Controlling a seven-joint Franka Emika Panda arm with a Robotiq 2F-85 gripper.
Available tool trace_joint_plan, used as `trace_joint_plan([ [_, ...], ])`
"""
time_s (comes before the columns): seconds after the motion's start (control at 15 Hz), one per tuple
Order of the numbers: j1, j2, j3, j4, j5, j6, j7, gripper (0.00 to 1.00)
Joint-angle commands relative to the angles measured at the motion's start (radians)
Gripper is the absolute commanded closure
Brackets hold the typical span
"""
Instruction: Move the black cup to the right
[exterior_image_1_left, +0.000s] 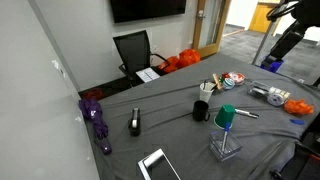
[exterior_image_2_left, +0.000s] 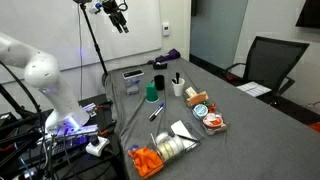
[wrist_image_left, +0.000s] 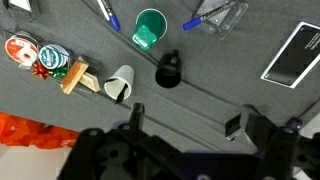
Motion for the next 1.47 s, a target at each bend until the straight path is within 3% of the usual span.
trace_joint_plan([
  [0.0, 0.014, 0.003, -0.011, 0.002, -0.009, -0.002, 0.008, 0.0],
  [0.67, 0.015, 0.016, -0.018, 0.006, -0.005, 0.003, -0.002, 0.0],
  [1.07, 0.008, 0.095, -0.092, 0.014, 0.047, 0.124, -0.021, 0.0],
  [1.4, 0.011, 0.204, -0.164, 0.037, 0.155, 0.188, -0.045, 0.0],
])
